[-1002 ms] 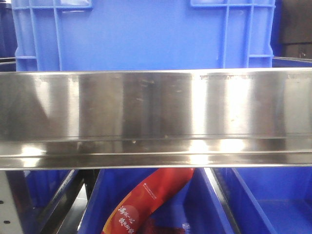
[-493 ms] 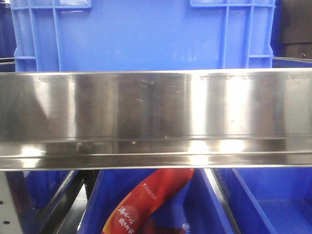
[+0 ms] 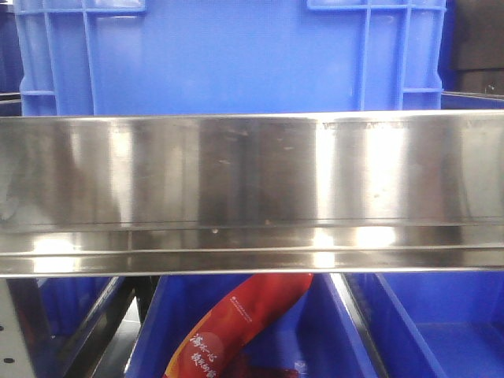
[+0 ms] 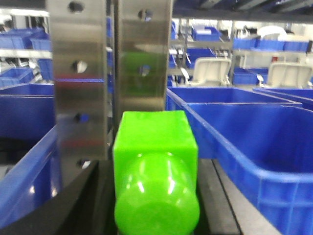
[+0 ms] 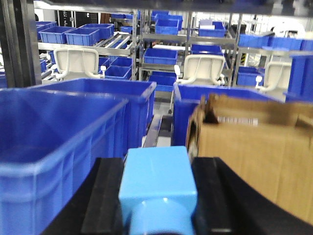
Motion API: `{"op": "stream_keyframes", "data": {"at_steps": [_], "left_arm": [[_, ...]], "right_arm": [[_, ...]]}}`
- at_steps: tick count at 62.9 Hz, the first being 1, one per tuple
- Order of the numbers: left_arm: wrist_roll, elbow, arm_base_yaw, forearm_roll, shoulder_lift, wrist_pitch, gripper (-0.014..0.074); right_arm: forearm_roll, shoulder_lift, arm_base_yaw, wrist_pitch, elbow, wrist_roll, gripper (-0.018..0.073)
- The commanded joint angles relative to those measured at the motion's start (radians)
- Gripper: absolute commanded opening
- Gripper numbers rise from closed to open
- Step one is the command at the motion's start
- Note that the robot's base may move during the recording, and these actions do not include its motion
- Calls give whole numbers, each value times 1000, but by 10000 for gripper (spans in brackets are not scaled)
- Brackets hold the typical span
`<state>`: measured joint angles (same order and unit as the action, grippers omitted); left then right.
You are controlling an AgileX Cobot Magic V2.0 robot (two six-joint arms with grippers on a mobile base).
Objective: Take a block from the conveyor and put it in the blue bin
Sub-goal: 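Move left gripper with green block over a blue bin and open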
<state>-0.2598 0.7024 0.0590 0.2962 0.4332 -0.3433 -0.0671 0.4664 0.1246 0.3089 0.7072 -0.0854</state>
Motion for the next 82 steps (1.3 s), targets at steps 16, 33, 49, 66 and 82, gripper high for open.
{"op": "stream_keyframes", "data": {"at_steps": [16,33,49,66,82], "left_arm": [[-93,342,-7,87,279,-153,-111],[-157,455,-12,252,406,-250,-111],[-161,515,-216,168,540,-223,-111],[-153,607,-496,64,774,-90,-111],[11,683,-526,154,942,-43,-111]], "right_arm": [[0,314,63,-34,229,-22,-161],[0,518,250,-61,375,-22,-161],[-50,648,329,-138,422,-11,-161],[-146,741,332,-134,474,-11,-161],[-146,787,361,-188,478,-11,-161]]}}
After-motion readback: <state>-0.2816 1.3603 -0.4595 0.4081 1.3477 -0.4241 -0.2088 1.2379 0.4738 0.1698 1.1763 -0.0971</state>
